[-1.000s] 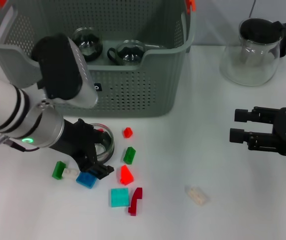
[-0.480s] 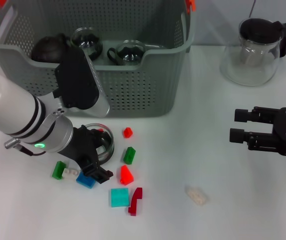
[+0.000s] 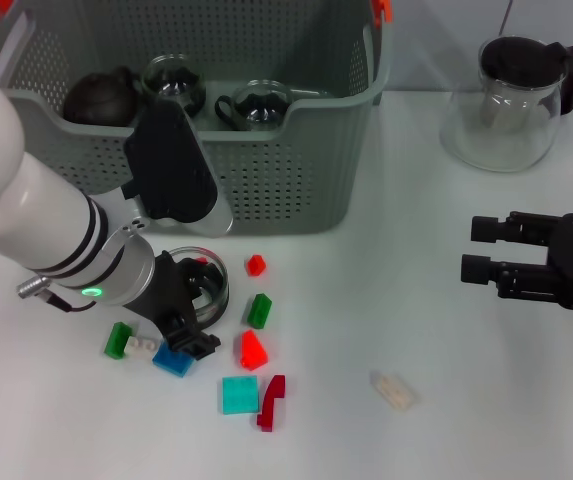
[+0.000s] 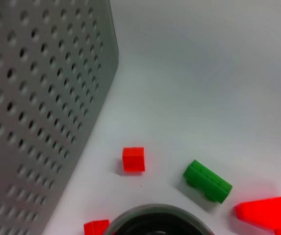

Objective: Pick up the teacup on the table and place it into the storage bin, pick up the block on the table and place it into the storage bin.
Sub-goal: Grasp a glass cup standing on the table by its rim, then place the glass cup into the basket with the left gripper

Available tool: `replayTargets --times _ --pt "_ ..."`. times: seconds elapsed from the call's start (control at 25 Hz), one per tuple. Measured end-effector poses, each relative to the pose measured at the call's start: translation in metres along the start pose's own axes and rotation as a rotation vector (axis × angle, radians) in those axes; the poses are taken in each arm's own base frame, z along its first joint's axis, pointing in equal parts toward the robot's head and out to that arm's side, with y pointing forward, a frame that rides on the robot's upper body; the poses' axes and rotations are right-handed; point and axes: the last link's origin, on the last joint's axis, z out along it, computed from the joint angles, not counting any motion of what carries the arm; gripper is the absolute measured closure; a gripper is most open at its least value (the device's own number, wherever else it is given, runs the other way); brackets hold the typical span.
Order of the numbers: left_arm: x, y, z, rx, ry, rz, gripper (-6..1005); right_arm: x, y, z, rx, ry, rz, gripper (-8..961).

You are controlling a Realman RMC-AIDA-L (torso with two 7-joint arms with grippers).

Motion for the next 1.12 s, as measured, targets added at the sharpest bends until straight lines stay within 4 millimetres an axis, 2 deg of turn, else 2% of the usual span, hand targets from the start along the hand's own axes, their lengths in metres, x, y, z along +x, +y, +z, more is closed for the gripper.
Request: replayTargets --times 0.16,0.4,0.84,1.0,1.08,1.12 --pt "0.002 -0.003 0.000 0.011 0.003 -0.010 276 0.000 0.000 -0.001 0.002 -0.005 0.000 217" --pt "0.005 -0.001 0.001 0.008 -0.002 -0.009 481 0.001 0.000 -0.002 0.005 -0.006 0.000 220" --pt "0.010 0.001 -0.006 0.003 0.010 -0.032 942 0.002 0.001 -0.003 0.003 -0.006 -0.005 226" --pt "0.015 0.004 -0.019 -0.006 0.034 -0.042 944 0.003 0.001 -0.004 0.009 -0.006 -0.005 228" --pt "0.019 0.008 -0.036 -0.047 0.072 -0.061 945 0.003 0.001 -0.005 0.009 -0.005 -0.006 229" --pt "0.022 0.010 -0.052 -0.079 0.123 -0.078 946 0.003 0.001 -0.005 0.009 -0.005 -0.006 230"
